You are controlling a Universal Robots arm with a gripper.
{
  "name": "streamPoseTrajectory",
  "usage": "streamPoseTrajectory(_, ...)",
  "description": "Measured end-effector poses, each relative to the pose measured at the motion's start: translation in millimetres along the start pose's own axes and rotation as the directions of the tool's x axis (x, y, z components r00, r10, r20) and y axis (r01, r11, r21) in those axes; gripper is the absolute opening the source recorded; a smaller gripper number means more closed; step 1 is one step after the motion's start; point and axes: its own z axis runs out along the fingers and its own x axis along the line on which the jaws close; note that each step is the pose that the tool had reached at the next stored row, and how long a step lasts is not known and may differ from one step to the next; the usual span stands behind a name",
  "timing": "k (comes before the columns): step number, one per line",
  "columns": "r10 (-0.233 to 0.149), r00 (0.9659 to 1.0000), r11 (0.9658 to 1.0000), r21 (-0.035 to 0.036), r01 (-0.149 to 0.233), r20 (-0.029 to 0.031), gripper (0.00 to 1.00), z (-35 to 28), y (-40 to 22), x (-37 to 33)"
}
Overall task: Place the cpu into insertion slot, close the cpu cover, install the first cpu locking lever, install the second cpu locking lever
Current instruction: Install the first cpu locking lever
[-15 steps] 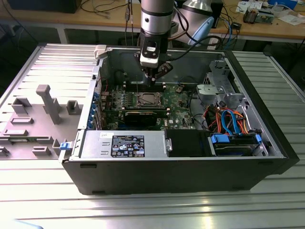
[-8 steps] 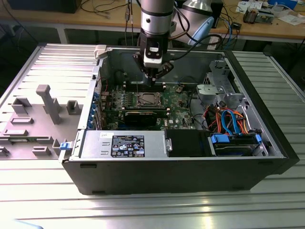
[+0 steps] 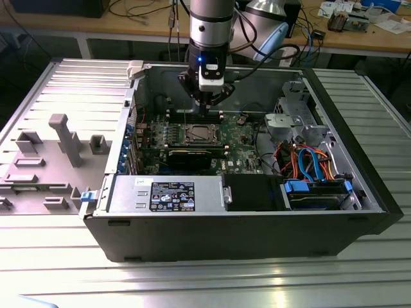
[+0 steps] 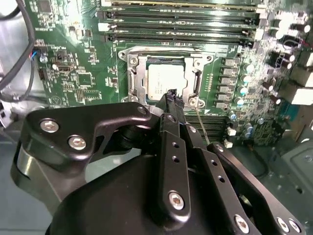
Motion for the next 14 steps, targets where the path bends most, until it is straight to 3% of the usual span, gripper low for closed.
streamPoseTrajectory(2, -0.056, 0.9984, 0.9984, -0.0004, 0.056, 0.0006, 0.11, 0.4, 0.0, 0.0)
streamPoseTrajectory(8, -0.136, 0.9906, 0.9906, -0.0010, 0.136, 0.0014, 0.11, 0.9, 0.0, 0.0)
streamPoseTrajectory(12, -0.191, 0.9815, 0.9815, -0.0013, 0.191, 0.0021, 0.11, 1.3, 0.0, 0.0)
streamPoseTrajectory(14, -0.222, 0.9750, 0.9750, -0.0015, 0.222, 0.0024, 0.11, 1.4, 0.0, 0.0)
